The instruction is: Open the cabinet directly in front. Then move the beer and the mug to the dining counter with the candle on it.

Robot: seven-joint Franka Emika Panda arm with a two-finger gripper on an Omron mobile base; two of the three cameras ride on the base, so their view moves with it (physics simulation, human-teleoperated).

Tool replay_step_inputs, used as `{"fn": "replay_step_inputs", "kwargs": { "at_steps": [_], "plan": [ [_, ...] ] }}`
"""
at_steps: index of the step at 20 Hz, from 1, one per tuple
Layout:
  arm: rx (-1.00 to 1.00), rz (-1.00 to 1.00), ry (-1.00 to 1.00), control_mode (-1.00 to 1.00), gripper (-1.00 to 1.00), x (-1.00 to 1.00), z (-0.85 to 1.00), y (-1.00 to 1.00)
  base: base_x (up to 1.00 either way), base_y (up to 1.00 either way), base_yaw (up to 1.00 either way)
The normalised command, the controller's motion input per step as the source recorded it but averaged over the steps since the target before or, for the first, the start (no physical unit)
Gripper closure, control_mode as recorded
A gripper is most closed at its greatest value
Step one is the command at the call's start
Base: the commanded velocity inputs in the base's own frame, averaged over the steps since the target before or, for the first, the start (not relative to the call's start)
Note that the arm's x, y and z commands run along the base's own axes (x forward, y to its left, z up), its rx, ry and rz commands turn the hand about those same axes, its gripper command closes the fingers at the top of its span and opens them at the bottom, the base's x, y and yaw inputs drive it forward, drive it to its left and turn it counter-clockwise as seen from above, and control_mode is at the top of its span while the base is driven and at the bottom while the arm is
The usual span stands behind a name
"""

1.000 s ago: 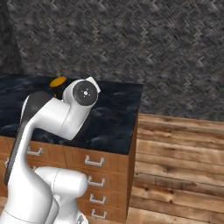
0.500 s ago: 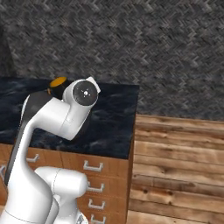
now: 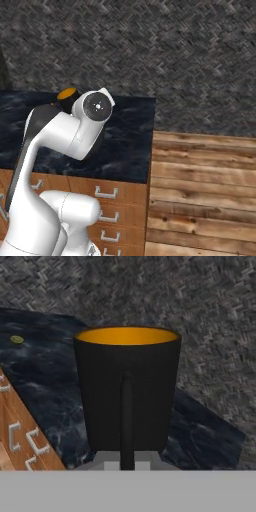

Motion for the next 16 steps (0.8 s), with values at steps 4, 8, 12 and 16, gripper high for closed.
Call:
{"fn": "replay_step_inputs", "kwargs": {
  "at_steps": [4, 8, 12, 16],
  "plan": [
    [0.00, 0.00, 0.00, 1.00, 1.00, 0.00, 0.00, 0.00, 0.29, 0.31, -0.06],
    [0.00, 0.00, 0.00, 1.00, 1.00, 0.00, 0.00, 0.00, 0.27, 0.32, -0.06],
    [0.00, 0.00, 0.00, 1.00, 1.00, 0.00, 0.00, 0.00, 0.31, 0.31, -0.04],
    [0.00, 0.00, 0.00, 1.00, 1.00, 0.00, 0.00, 0.00, 0.33, 0.31, -0.03]
  ]
}}
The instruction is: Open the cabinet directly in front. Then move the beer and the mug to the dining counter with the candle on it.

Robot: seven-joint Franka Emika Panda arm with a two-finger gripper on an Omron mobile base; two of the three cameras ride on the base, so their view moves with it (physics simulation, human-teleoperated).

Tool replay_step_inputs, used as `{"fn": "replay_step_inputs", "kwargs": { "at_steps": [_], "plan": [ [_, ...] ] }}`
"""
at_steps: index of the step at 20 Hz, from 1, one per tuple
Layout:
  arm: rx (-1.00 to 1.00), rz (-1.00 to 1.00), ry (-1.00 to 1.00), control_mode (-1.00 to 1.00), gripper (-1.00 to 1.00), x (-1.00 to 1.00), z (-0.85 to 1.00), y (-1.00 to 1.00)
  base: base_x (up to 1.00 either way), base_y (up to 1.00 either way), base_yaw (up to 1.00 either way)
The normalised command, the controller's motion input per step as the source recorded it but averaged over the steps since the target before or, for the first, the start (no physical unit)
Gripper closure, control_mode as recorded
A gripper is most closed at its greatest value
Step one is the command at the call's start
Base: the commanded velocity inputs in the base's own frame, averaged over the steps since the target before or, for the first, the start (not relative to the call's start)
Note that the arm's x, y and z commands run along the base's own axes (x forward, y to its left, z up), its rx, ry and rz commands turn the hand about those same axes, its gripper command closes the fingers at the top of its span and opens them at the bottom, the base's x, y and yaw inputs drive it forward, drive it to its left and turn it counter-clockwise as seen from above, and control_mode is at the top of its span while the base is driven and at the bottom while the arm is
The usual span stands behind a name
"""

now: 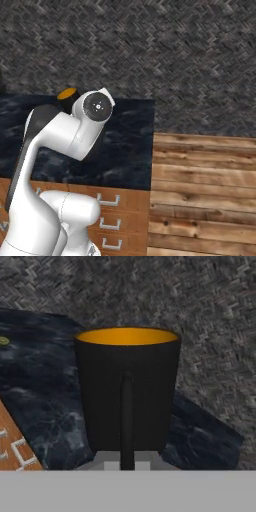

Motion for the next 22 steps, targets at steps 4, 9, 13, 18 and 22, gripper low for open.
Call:
{"fn": "replay_step_inputs", "kwargs": {
  "at_steps": [4, 9, 13, 18, 22],
  "plan": [
    [0.00, 0.00, 0.00, 1.00, 1.00, 0.00, 0.00, 0.00, 0.31, 0.34, -0.03],
    [0.00, 0.00, 0.00, 1.00, 1.00, 0.00, 0.00, 0.00, 0.26, 0.34, -0.03],
    [0.00, 0.00, 0.00, 1.00, 1.00, 0.00, 0.00, 0.00, 0.20, 0.30, -0.03],
    [0.13, 0.00, -0.11, -1.00, 1.00, 0.09, 0.00, 0.07, 0.00, 0.00, 0.00],
    [0.16, 0.02, -0.13, -1.00, 1.00, 0.09, 0.00, 0.00, 0.00, 0.00, 0.00]
  ]
}}
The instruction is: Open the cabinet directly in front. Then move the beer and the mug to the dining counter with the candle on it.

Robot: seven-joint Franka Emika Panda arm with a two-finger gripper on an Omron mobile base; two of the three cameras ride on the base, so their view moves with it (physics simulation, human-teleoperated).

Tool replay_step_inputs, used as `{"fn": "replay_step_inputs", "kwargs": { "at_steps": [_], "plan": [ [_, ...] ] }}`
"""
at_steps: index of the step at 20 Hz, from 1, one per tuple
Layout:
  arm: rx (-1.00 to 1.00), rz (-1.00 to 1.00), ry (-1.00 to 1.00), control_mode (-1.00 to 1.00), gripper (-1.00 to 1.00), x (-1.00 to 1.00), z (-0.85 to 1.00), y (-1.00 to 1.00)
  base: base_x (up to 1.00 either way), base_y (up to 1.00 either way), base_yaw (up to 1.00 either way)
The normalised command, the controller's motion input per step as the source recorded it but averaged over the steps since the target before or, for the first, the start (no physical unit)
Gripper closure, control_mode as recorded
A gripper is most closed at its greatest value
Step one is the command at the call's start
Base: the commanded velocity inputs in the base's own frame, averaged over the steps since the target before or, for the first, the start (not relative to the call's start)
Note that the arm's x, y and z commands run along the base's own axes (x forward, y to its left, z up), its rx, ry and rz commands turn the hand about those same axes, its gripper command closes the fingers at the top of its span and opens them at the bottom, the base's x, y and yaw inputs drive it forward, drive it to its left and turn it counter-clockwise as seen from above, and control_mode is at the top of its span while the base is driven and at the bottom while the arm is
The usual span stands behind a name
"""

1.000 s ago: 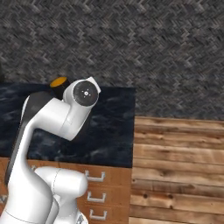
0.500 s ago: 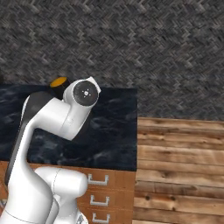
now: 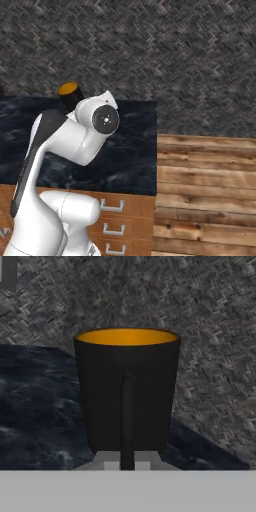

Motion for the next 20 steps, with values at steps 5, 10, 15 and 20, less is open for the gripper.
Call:
{"fn": "replay_step_inputs", "kwargs": {
  "at_steps": [5, 10, 15, 20],
  "plan": [
    [0.12, 0.01, -0.05, -1.00, 1.00, 0.24, 0.00, 0.00, 0.00, 0.00, 0.00],
    [0.08, 0.03, 0.00, -1.00, 1.00, 0.24, 0.00, -0.03, 0.00, 0.00, 0.00],
    [0.06, 0.13, 0.00, -1.00, 1.00, 0.00, -0.01, -0.33, 0.00, 0.00, 0.00],
    [0.01, 0.20, 0.02, -1.00, 1.00, 0.00, -0.19, -0.44, 0.00, 0.00, 0.00]
  ]
}}
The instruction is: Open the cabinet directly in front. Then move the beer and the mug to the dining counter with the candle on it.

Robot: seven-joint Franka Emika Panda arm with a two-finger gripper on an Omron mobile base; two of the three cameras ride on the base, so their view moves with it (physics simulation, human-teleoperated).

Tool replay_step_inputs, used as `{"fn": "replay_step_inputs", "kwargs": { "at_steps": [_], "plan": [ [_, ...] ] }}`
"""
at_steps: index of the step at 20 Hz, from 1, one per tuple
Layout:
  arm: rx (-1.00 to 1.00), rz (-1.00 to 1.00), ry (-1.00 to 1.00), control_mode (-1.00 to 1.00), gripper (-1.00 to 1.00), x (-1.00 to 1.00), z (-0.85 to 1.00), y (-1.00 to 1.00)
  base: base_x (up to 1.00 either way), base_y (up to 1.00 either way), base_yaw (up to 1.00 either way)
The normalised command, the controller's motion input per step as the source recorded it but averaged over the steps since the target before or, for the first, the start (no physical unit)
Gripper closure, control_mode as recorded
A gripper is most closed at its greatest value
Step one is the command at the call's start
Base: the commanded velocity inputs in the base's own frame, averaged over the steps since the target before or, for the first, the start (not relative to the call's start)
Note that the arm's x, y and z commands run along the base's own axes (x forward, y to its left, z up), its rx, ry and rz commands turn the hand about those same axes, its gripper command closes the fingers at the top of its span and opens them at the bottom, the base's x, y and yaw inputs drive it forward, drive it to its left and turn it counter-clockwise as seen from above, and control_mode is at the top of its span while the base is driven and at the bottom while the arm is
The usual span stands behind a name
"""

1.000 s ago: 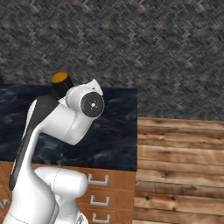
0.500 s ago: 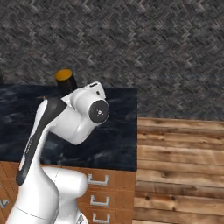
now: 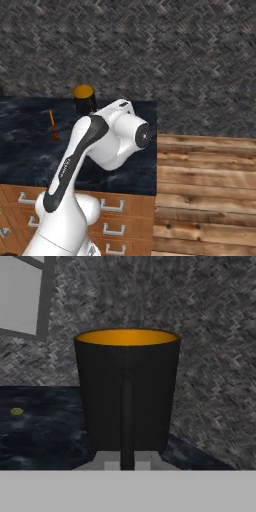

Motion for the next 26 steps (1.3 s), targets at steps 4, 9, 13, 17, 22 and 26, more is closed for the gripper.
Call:
{"fn": "replay_step_inputs", "kwargs": {
  "at_steps": [4, 9, 13, 17, 22, 26],
  "plan": [
    [-0.11, 0.17, 0.17, -1.00, 1.00, 0.12, -0.37, -0.01, 0.00, 0.00, 0.00],
    [-0.15, 0.19, 0.20, -1.00, 1.00, 0.23, -0.47, -0.01, 0.00, 0.00, 0.00],
    [-0.01, 0.19, 0.06, -1.00, 1.00, 0.18, -0.50, -0.15, 0.00, 0.00, 0.00],
    [0.00, 0.19, 0.01, -1.00, 1.00, 0.08, -0.47, -0.19, 0.00, 0.00, 0.00],
    [0.00, 0.14, 0.01, -1.00, 1.00, 0.22, -0.54, 0.03, 0.00, 0.00, 0.00],
    [0.00, 0.08, 0.04, -1.00, 1.00, 0.48, -0.54, 0.19, 0.00, 0.00, 0.00]
  ]
}}
